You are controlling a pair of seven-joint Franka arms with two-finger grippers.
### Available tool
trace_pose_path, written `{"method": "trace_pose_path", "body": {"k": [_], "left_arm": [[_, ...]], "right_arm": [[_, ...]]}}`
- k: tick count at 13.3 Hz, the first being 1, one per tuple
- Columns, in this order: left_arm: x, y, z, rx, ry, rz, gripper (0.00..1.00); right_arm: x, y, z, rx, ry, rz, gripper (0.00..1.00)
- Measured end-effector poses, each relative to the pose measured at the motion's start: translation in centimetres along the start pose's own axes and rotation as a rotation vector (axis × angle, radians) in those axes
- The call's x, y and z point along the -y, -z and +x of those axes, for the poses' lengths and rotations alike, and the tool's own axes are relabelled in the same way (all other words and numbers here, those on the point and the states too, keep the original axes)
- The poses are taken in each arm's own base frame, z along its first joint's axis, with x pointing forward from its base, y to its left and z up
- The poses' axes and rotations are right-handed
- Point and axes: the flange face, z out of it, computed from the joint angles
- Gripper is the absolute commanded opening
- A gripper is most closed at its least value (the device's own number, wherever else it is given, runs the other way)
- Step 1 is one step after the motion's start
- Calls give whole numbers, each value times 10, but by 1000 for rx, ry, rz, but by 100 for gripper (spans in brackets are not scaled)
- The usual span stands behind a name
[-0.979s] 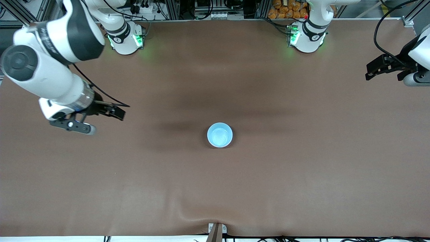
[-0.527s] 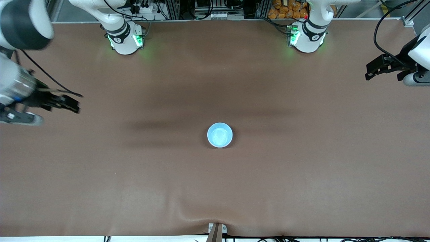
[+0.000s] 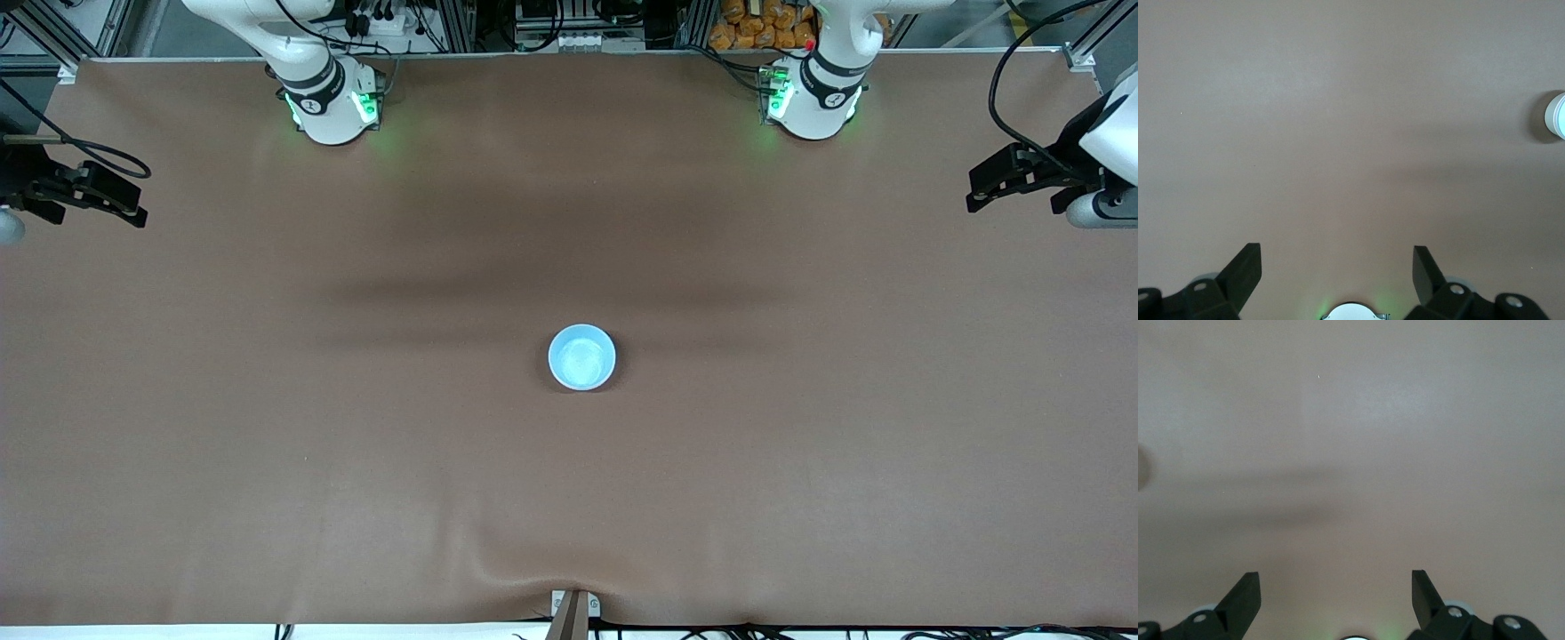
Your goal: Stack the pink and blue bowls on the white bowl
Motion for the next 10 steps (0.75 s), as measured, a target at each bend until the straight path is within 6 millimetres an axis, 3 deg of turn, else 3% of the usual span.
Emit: {"method": "trace_pose_path", "body": {"k": [10], "left_arm": [[-1,-2,1,3,-3,0,100]], "right_arm": [[-7,-4,3,9,-34,81,100]]}}
